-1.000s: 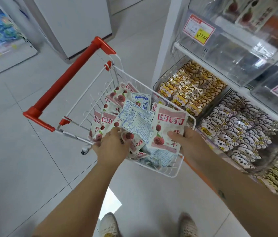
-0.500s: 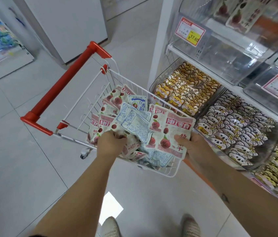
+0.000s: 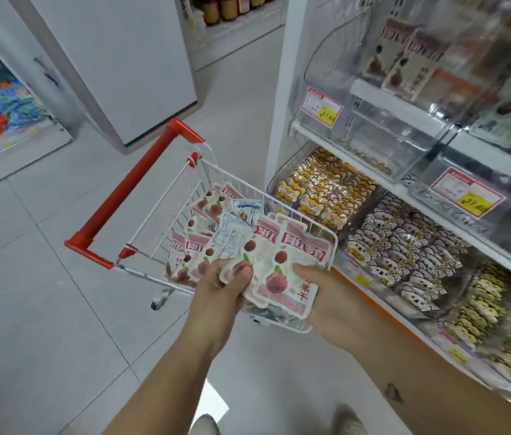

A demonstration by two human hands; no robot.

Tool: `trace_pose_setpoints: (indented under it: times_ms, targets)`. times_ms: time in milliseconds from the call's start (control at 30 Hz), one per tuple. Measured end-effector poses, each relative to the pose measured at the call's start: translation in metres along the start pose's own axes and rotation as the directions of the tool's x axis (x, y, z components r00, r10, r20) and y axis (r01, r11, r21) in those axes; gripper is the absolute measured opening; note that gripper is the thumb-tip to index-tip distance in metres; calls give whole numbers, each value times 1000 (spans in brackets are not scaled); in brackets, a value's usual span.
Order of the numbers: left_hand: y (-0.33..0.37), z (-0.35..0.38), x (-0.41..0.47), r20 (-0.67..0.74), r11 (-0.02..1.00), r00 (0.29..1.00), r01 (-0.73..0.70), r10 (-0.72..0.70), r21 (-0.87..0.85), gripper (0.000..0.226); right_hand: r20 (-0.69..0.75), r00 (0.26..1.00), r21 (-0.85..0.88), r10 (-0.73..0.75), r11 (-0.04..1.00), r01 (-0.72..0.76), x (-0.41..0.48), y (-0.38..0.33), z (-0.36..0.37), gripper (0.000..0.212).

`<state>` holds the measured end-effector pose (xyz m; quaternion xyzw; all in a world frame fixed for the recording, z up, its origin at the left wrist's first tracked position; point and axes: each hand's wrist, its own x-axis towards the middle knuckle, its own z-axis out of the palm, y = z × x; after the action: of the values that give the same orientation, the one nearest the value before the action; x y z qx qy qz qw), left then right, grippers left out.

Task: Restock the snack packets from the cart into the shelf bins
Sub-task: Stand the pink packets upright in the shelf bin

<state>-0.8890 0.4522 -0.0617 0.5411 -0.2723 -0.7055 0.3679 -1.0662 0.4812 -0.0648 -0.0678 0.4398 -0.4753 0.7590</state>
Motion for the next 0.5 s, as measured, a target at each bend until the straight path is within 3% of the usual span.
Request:
trace_pose_setpoints:
  times_ms: [67,167,300,433,500]
  targets:
    - [-4,15,-3,48,1000,999,25,-25,-11,15,3,999,-18,-43,999,43,-10,-8,-5,79]
    - [-8,32,-7,113,998,992,47,-53,52,10,40,994,-27,-98,995,99,-28,-21,-12,53]
    - [-2,47,-9,289,962,950,35,-116,270,40,35,983,-74,-178,981,180,-47,-34,-16,39]
    - [24,68,-11,428,956,881,80,-200,281,28,3,982,-159,-190,969,188,-59,-55,-26,62]
    - [33,82,-10,422,913,894,-39,-149,406,28,6,979,-184,-206,962,203,-68,-67,-29,71]
